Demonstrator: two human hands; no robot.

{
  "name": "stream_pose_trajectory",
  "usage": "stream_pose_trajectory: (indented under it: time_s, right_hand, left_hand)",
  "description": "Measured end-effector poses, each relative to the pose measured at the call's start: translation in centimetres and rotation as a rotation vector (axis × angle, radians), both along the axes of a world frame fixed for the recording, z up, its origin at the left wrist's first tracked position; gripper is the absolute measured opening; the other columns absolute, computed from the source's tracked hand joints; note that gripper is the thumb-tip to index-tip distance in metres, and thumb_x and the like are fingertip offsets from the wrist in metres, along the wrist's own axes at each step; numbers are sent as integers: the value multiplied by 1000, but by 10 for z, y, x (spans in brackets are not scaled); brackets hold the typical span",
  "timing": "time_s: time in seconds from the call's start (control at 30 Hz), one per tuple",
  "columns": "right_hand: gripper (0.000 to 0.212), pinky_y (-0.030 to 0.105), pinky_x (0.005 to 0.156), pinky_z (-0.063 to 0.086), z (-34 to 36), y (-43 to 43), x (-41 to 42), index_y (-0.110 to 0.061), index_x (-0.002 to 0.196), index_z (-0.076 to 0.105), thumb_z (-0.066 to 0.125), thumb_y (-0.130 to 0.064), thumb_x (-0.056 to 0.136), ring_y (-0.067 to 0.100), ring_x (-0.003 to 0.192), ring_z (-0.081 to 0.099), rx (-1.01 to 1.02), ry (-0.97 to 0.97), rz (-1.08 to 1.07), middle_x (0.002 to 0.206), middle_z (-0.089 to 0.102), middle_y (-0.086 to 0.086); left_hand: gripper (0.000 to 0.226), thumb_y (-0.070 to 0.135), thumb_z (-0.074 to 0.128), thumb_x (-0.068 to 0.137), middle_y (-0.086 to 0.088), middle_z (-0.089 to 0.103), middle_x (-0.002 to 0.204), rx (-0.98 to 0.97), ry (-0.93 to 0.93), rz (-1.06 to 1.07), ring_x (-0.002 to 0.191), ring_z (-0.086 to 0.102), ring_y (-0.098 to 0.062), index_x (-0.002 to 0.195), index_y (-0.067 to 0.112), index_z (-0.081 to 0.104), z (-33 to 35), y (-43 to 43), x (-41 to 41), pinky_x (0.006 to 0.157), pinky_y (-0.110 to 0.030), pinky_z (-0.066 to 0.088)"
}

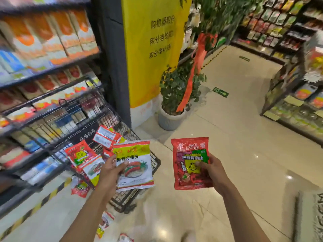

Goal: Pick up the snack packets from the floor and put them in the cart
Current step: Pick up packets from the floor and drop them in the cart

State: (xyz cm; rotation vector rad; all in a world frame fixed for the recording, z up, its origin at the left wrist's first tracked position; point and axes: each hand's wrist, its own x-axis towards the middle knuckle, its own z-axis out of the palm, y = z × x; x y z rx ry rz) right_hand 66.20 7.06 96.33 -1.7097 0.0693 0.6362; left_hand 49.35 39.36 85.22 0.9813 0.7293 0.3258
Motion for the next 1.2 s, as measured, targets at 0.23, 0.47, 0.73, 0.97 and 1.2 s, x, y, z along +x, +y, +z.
stream_pose_trajectory:
  time_s: [0.23, 0.47, 0.73, 0.97, 1.2]
  right_hand:
    - [39, 51, 83, 63, -35, 49, 100, -15, 120, 65, 73, 4, 87, 35, 93, 78, 44, 45, 294, 106, 79, 12]
    - [54, 42, 72, 64, -61, 113, 155, -26, 124, 57, 70, 12, 87, 30, 90, 78, 91, 52, 545, 105, 80, 10]
    - [36, 37, 69, 64, -118, 195, 161, -21, 123, 61, 69, 0, 94, 32, 95, 77, -8, 87, 686, 114, 76, 12]
    - [35, 42, 74, 65, -198, 264, 153, -16, 127, 62, 68, -2, 96, 34, 102, 76, -154, 86, 739, 118, 76, 7]
    - [40, 53, 84, 63, -293, 304, 145, -15, 129, 58, 74, -12, 93, 35, 110, 72, -305, 18, 802, 121, 72, 9]
  left_hand:
    - [109, 43, 103, 51, 3, 46, 155, 48, 89, 338, 139, 52, -34, 148, 31, 53, -9, -13, -10, 115, -59, 42]
    - [76, 29, 96, 67, -19, 64, 140, 35, 211, 692, 114, 71, -39, 135, 16, 64, -2, -50, -26, 92, -52, 59]
    - [29, 4, 72, 94, -22, 73, 121, -52, 272, 886, 109, 69, -52, 118, 21, 68, -61, -38, -33, 98, -70, 52]
    - [30, -8, 63, 96, -28, 70, 113, -149, 347, 879, 79, 74, -35, 116, 15, 64, -140, 0, -23, 61, -38, 63]
    - [42, -14, 53, 98, -18, 73, 115, -219, 430, 814, 101, 71, -44, 119, 20, 65, -221, 24, -3, 70, -41, 63]
